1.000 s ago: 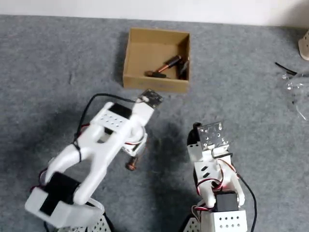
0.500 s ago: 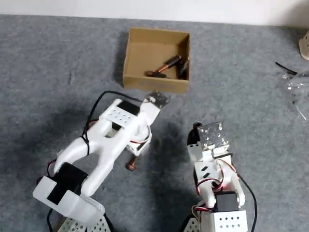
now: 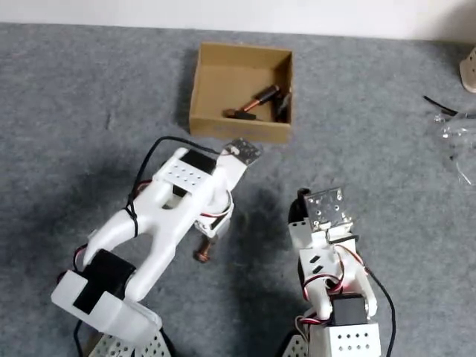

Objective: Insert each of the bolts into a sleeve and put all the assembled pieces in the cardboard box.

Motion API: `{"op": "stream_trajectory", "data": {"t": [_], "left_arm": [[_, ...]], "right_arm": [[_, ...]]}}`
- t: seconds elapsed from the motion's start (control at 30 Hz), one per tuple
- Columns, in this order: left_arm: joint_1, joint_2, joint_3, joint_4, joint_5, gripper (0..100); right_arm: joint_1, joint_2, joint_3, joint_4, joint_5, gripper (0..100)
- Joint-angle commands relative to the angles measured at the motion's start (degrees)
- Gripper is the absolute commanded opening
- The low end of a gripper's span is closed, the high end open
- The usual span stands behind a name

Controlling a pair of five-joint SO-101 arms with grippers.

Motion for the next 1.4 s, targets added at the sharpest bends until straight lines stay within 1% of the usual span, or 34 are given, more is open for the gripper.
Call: {"op": "stream_trajectory", "data": {"t": [0.0, 0.07, 0.27, 0.37, 0.83, 1.1, 1.27, 1.37], "left_arm": [[1.1, -0.3, -3.7, 0.4, -0.1, 18], [1.3, -0.3, -3.7, 0.4, -0.1, 18], [6.1, -0.3, -3.1, 0.9, -0.1, 18], [7.0, -0.3, -3.5, 0.9, 0.1, 18], [6.6, -0.3, -1.2, 0.7, 0.1, 18], [2.3, -0.3, 2.5, 0.4, -0.1, 18], [1.8, -0.3, 7.7, -6.2, -0.2, 18], [1.5, -0.3, 8.2, -7.3, -0.2, 18]], "right_arm": [[0.6, -0.6, 5.1, -2.1, 0.4, 0.5], [0.6, -0.6, 5.1, -2.1, 0.4, 0.5], [0.6, -0.6, 5.1, -2.1, 0.4, 0.5], [0.7, -0.6, 5.1, -2.1, 0.4, 0.5], [0.7, -0.6, 5.1, -2.1, 0.4, 0.5], [0.7, -0.6, 5.1, -2.1, 0.4, 0.5], [0.7, -0.6, 5.1, -2.1, 0.4, 0.5], [0.7, -0.6, 5.1, -2.1, 0.4, 0.5]]}}
